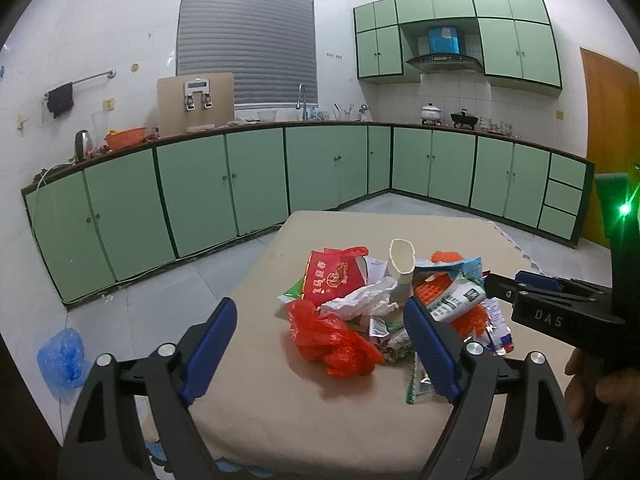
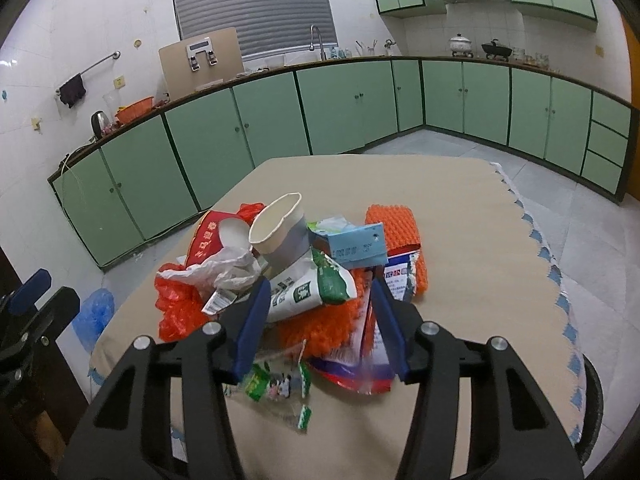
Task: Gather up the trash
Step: 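Grasp the green-and-white milk carton with the right tool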
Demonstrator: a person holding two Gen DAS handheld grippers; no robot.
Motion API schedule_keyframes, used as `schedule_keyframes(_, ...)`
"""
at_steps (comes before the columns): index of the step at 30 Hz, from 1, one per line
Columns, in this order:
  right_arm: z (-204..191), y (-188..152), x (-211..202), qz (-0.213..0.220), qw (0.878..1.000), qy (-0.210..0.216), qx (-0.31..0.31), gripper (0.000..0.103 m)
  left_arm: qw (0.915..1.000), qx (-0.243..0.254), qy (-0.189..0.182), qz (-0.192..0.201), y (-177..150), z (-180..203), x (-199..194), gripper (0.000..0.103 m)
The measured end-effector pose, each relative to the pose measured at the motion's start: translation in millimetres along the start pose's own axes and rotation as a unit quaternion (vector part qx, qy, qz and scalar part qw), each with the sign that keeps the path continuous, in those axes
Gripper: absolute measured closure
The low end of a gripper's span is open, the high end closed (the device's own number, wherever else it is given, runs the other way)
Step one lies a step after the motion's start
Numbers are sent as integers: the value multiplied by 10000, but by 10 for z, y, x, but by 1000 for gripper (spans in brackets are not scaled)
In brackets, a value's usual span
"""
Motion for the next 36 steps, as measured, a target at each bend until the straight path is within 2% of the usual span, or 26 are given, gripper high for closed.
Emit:
schedule_keyframes(11, 42, 19, 356, -215, 9993, 225, 192, 53, 10000, 1, 22, -48, -19, -76, 162, 19)
schedule_keyframes(12, 26, 13, 358, -211, 9993, 263, 154, 55, 10000, 0, 41, -53, -19, -85, 166, 19)
schedule_keyframes(14, 6, -8, 351, -220, 9992, 320, 99, 67, 10000, -24, 49, -77, -29, -94, 171, 19)
schedule_keyframes(26, -75, -23, 70, -49, 9974, 725, 5, 79, 9999, -40, 76, -116, -32, -47, 139, 18)
schedule_keyframes(33, 90, 40, -90, 58, 9957, 861, 339, 83, 9999, -51, 87, -133, -52, -46, 121, 17)
schedule_keyframes(36, 68, 133, -177, 149, 9944, 980, 364, 92, 9999, -44, 63, -154, -63, -18, 136, 17)
Point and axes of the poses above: each gripper's, at about its wrist camera, not at the fingertips, and x roughly the way its jaws point, z to its right, y to its top, the point moved 8 cm from there along x, roughly the way its jaws point, and after that the axes turned 6 degrees about -z, right-handed, at the moved point
